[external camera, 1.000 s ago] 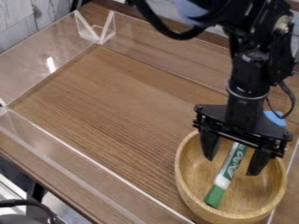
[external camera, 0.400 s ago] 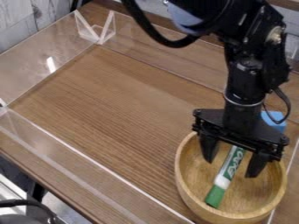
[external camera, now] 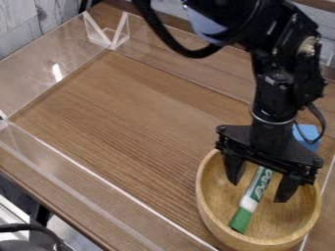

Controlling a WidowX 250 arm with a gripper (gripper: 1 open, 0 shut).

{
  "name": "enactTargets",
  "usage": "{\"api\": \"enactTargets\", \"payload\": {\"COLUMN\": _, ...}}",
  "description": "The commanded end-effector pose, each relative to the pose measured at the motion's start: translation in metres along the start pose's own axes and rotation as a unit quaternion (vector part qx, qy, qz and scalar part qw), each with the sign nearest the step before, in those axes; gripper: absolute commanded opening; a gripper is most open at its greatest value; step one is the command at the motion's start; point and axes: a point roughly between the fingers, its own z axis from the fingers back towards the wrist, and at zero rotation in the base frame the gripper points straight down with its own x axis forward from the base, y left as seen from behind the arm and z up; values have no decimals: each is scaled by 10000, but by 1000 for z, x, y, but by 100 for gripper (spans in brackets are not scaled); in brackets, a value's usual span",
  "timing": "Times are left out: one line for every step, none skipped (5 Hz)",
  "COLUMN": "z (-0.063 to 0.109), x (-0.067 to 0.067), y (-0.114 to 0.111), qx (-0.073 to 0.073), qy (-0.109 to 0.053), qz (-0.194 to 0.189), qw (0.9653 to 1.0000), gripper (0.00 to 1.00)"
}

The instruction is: Remove the green marker from inside the brown bowl and put it on the table

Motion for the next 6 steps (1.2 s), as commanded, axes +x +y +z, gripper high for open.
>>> {"api": "enactTargets", "payload": {"z": 17, "x": 6, "y": -6, "qx": -127, "qy": -341, "qz": -92, "qw": 9993, "gripper": 100}}
{"api": "enactTargets", "payload": {"z": 19, "x": 6, "y": -6, "qx": -130, "qy": -415, "qz": -122, "qw": 9990, "gripper": 100}}
{"api": "enactTargets", "payload": {"z": 10, "x": 5, "y": -6, "qx": -125, "qy": -412, "qz": -115, "qw": 9990, "gripper": 100}}
{"api": "enactTargets", "payload": {"z": 1, "x": 3, "y": -6, "qx": -123, "qy": -408, "qz": -110, "qw": 9990, "gripper": 100}}
{"api": "enactTargets", "payload": {"z": -8, "x": 2, "y": -6, "qx": -119, "qy": -406, "qz": -105, "qw": 9991, "gripper": 100}}
{"api": "enactTargets", "payload": {"z": -16, "x": 2, "y": -6, "qx": -134, "qy": -405, "qz": -99, "qw": 9990, "gripper": 100}}
